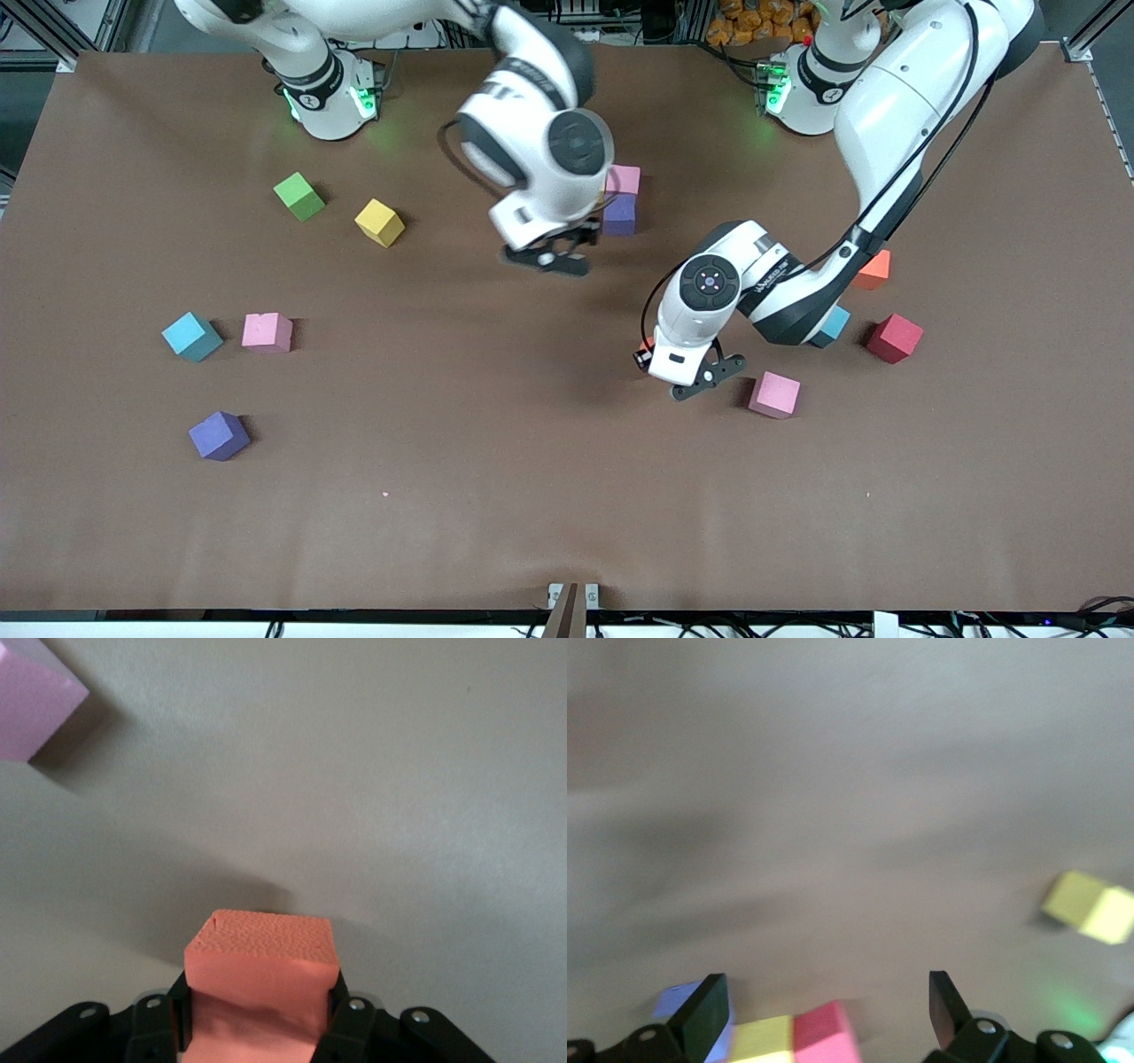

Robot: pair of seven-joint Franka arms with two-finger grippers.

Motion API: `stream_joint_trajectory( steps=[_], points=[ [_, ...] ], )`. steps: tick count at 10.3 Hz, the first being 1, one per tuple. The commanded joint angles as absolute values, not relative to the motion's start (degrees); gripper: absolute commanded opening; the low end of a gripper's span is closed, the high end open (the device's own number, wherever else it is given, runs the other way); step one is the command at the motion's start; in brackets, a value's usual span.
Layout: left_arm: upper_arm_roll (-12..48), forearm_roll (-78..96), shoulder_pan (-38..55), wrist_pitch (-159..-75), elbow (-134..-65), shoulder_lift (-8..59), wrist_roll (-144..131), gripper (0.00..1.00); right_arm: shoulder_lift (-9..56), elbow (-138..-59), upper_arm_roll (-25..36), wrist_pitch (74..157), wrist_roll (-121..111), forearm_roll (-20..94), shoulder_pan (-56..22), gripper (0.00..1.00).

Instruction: Form number 2 with 11 blocks

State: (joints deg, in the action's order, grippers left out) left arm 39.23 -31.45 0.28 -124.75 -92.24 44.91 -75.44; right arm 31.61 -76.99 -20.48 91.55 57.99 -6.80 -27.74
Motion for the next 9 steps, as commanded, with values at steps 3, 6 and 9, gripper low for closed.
stream_joint_trajectory(
  steps=[3,6,9],
  points=[
    [39.73,-32.17,-0.17,-124.19,-96.15,41.58,-76.29,0.00,16.20,-97.07,-21.71,93.23,47.03,-4.75,-6.91,1.00],
    [40.95,-32.34,-0.09,-124.19,-97.47,41.13,-76.29,0.00,1.91,-123.46,-21.53,109.24,34.85,-2.31,4.52,1.00],
    [43.58,-33.05,0.09,-124.28,-102.81,38.86,-76.38,0.00,-0.43,-132.86,-20.48,112.24,32.43,1.67,6.86,1.00]
  ],
)
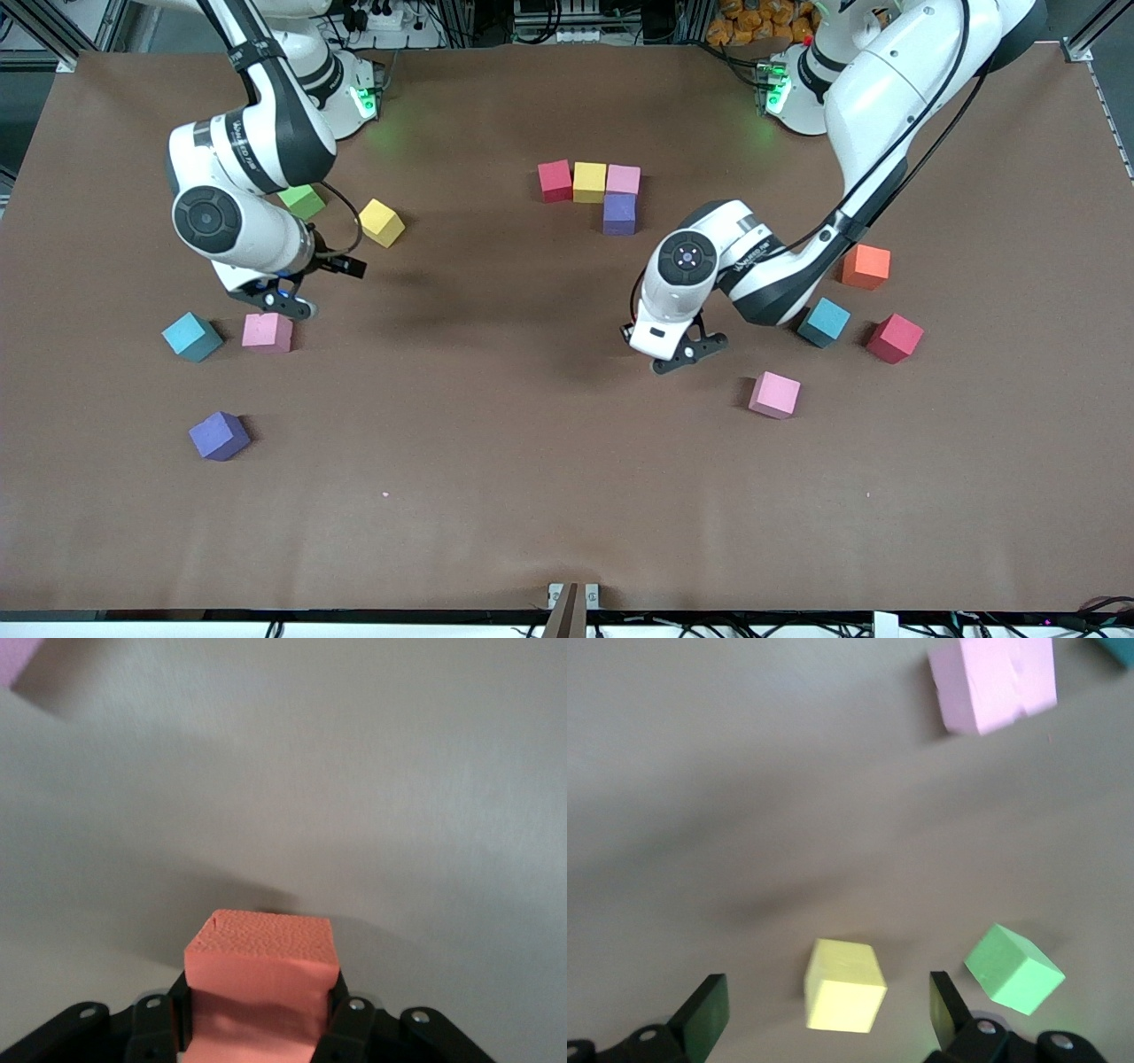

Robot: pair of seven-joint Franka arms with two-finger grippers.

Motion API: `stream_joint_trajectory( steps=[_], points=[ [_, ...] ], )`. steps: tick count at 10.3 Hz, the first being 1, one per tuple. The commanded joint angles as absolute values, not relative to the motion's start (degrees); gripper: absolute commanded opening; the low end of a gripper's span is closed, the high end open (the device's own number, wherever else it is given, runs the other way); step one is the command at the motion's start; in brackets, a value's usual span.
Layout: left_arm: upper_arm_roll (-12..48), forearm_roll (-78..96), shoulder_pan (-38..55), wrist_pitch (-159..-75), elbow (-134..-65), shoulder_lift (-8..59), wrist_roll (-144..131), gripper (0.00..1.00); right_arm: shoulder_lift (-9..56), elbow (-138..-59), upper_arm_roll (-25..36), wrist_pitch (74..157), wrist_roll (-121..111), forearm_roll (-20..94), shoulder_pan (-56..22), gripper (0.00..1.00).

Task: Form number 2 with 11 blocks
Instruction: 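Carry the orange cube to the row while the right gripper reaches the yellow cube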

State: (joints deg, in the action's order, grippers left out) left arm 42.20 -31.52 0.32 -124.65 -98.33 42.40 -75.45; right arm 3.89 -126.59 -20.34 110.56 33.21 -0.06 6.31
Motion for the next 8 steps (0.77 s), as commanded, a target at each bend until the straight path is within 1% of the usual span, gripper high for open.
stream_joint_trajectory(
  steps=[1,4,6,8],
  points=[
    [44.64,-33.13,0.09,-124.71,-104.57,38.06,-76.38,0.00,-0.96,-135.41,-19.52,112.32,32.43,1.76,6.86,1.00],
    [46.58,-33.57,1.22,-126.12,-108.80,36.31,-76.46,0.00,-2.98,-142.62,-18.81,112.67,32.43,7.10,6.68,1.00],
    [46.67,-39.07,2.90,-128.57,-111.43,36.30,-82.67,0.00,-2.99,-143.96,-18.72,112.94,32.95,11.67,6.85,1.00],
    [47.46,-42.79,2.90,-131.21,-114.68,36.04,-86.21,0.00,-2.46,-145.71,-18.72,117.48,33.48,16.41,6.16,1.00]
  ],
)
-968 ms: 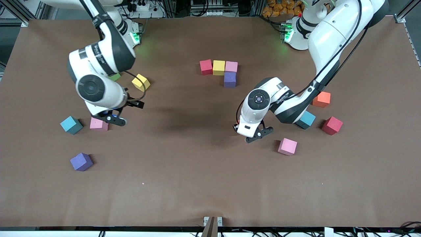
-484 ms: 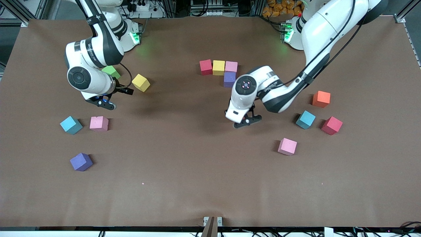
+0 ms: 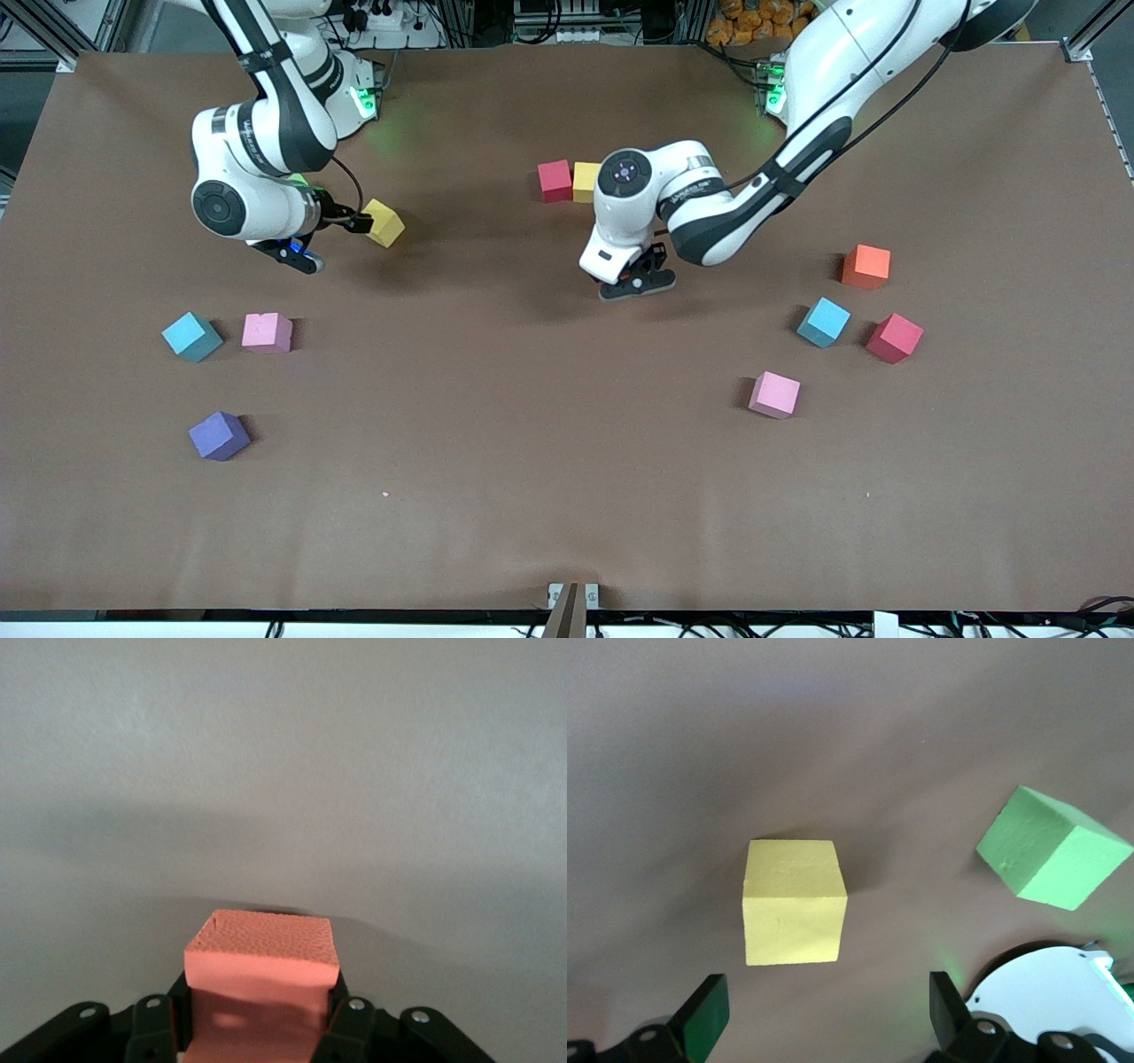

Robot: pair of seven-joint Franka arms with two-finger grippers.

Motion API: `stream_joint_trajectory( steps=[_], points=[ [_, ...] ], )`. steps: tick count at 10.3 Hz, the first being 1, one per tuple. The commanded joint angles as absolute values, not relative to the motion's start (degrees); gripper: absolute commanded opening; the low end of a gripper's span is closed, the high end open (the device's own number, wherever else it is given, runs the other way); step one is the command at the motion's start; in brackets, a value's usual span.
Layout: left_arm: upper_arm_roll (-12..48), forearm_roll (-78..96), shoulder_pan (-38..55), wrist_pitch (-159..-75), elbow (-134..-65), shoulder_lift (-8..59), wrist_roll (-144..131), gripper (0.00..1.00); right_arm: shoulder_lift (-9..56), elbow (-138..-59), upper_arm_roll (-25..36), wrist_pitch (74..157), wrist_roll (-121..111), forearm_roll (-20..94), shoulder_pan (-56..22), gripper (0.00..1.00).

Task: Form number 2 with 11 blocks
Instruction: 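Carry the orange cube to the row while the right gripper reaches the yellow cube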

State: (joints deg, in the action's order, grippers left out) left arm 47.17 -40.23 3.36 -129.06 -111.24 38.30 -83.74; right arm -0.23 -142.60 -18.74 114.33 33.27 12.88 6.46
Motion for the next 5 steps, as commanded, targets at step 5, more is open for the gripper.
stream_joint_trajectory(
  steps=[5],
  points=[
    [47.90,-43.07,2.64,-136.76,-120.93,32.70,-86.66,0.00,0.96,-148.18,-18.81,124.62,33.57,16.79,4.31,1.00]
  ],
)
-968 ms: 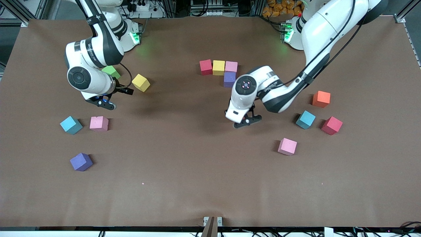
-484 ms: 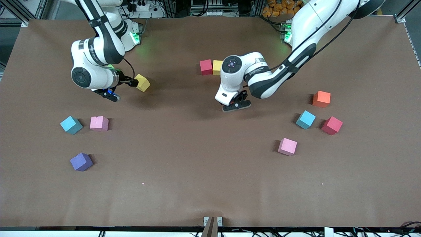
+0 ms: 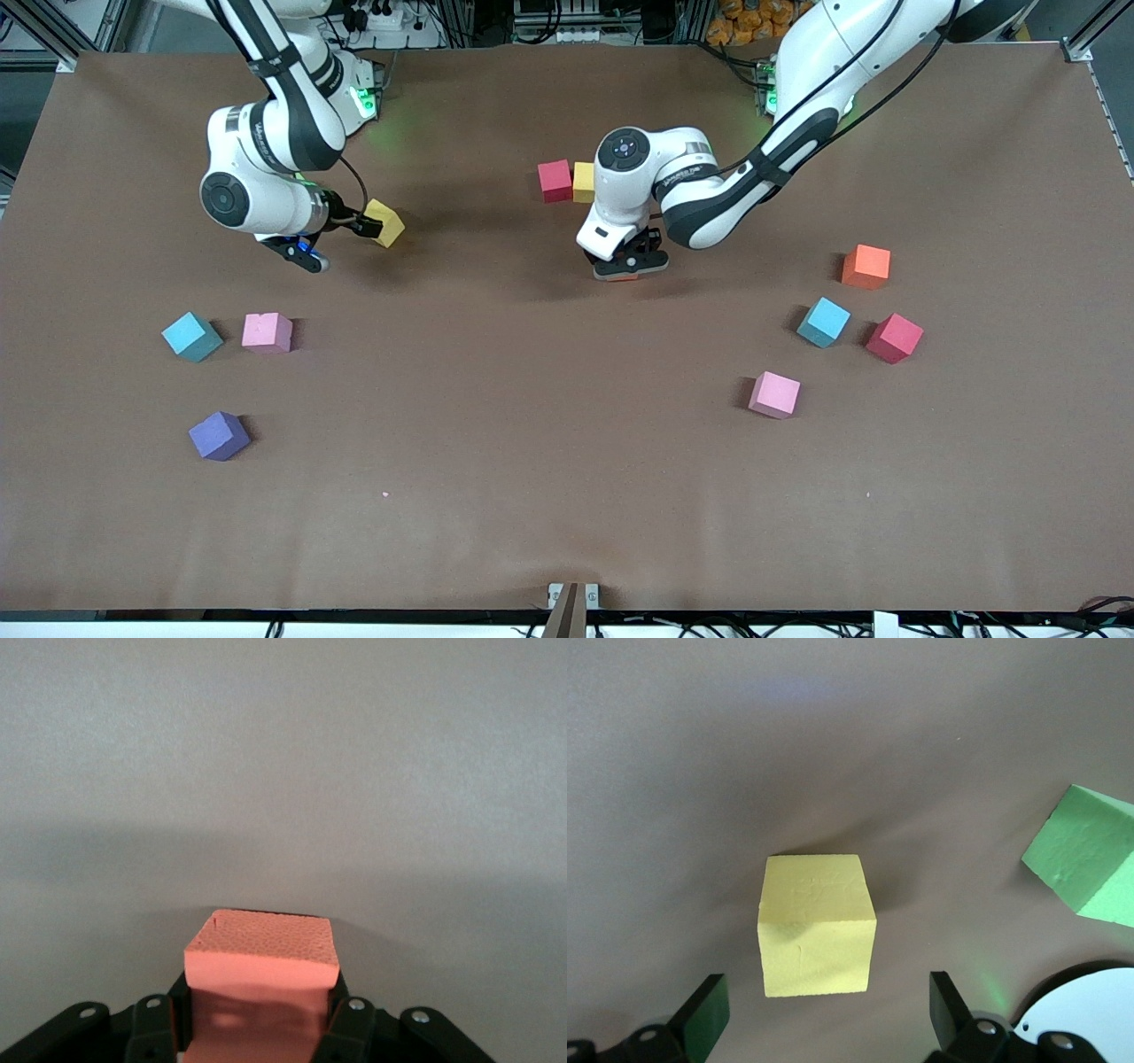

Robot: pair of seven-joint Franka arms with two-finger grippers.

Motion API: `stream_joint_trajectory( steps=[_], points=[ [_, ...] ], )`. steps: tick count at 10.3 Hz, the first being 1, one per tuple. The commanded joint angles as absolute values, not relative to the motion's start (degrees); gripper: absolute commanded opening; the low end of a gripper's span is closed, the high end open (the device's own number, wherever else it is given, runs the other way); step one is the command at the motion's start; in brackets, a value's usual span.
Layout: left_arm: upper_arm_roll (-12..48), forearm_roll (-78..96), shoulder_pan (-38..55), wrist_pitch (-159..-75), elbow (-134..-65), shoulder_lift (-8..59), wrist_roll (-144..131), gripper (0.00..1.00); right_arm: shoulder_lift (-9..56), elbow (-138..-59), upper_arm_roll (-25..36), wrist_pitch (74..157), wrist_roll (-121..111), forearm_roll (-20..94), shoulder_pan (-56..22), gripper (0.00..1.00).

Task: Form number 2 with 11 blocks
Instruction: 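Carry the orange cube to the row while the right gripper reaches the yellow cube, then place the orange cube below the blue cube while the right gripper grasps the yellow cube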

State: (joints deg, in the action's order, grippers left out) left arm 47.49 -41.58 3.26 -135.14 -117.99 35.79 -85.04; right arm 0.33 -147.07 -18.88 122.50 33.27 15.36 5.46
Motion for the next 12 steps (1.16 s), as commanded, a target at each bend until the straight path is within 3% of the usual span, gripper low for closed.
stream_joint_trajectory(
  steps=[1,10,12],
  points=[
    [48.16,-43.07,2.64,-136.76,-121.11,32.70,-86.66,0.00,1.49,-148.44,-18.81,126.11,33.57,18.01,3.96,1.00],
    [48.34,-43.07,4.13,-137.11,-121.38,34.01,-87.80,0.00,4.22,-151.25,-18.81,132.62,33.49,18.72,2.02,0.96],
    [48.34,-43.15,4.31,-137.11,-121.81,34.37,-87.80,0.00,4.66,-151.70,-18.81,133.68,33.49,18.72,1.93,0.86]
  ],
)
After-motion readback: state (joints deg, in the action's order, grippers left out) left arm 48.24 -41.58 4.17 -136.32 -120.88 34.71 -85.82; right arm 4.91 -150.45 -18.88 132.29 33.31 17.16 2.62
